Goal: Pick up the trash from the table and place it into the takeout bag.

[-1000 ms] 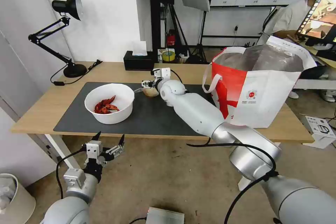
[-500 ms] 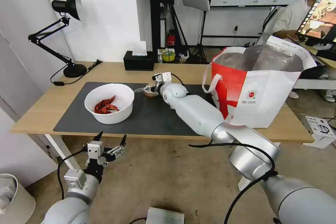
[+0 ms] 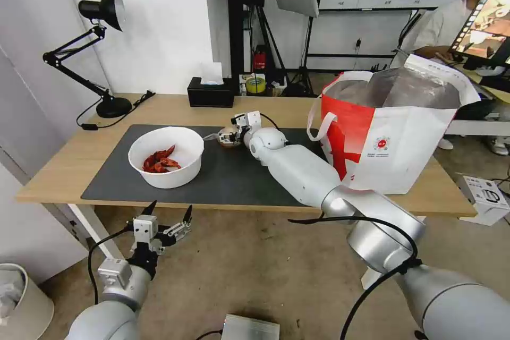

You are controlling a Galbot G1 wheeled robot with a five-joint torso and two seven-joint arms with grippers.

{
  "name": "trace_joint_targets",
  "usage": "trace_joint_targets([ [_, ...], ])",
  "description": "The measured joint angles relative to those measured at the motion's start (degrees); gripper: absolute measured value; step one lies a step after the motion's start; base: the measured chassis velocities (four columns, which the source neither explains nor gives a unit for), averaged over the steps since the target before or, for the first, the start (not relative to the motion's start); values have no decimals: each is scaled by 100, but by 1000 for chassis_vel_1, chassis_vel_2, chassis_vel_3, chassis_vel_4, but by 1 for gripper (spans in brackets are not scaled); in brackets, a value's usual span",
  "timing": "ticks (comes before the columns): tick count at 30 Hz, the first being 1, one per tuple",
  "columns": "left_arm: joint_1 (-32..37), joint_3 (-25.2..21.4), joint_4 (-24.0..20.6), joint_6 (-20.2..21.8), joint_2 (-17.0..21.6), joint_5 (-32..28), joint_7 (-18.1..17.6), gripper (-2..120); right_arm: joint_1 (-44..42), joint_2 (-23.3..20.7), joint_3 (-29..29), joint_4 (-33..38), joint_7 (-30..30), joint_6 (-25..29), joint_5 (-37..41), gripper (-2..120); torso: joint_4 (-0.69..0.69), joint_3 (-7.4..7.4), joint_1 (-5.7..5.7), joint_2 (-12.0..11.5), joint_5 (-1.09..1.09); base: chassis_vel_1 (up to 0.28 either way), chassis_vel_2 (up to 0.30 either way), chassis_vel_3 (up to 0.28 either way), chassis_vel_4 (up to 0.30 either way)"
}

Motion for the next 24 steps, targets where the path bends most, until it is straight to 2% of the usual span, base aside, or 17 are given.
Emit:
trace_joint_targets([
  [3, 2, -7, -12, -2, 5, -5, 0, 100, 2, 0, -1, -4, -21, 0, -3, 93, 0, 0, 0, 0, 0, 0, 0, 0, 0],
  [6, 13, -9, -16, -5, -1, -7, 0, 100, 4, -2, -18, -4, -25, 1, -5, 78, 0, 0, 0, 0, 0, 0, 0, 0, 0],
  [7, 13, -9, -16, -5, -1, -7, 0, 100, 4, -2, -18, -4, -25, 1, -5, 78, 0, 0, 0, 0, 0, 0, 0, 0, 0],
  [10, 14, -9, -24, -11, -1, -8, 0, 100, -6, -6, -21, 14, -25, 2, -12, 60, 0, 0, 0, 0, 0, 0, 0, 0, 0],
  [15, 25, -20, -40, -18, 0, -7, -1, 100, -45, -10, -20, 48, -17, 3, -29, 48, 0, 0, 0, 0, 0, 0, 0, 0, 0],
  [18, 37, -34, -42, -23, 4, -8, -2, 100, -93, -17, 8, 118, 6, -5, -31, 35, 0, 0, 0, 0, 0, 0, 0, 0, 0],
  [19, 37, -34, -42, -23, 4, -8, -2, 100, -93, -17, 8, 118, 6, -5, -31, 35, 0, 0, 0, 0, 0, 0, 0, 0, 0],
  [21, 33, -35, -34, -25, 6, -8, -5, 100, -155, -47, 51, 252, 88, -47, -1, 22, 1, 0, 0, 0, 0, 0, 0, 0, 0],
  [24, 13, -14, -16, -25, 11, -8, -6, 100, -229, -144, 87, 524, 183, -115, 115, 15, 1, 0, 0, -1, 0, 0, 0, 0, 0],
])
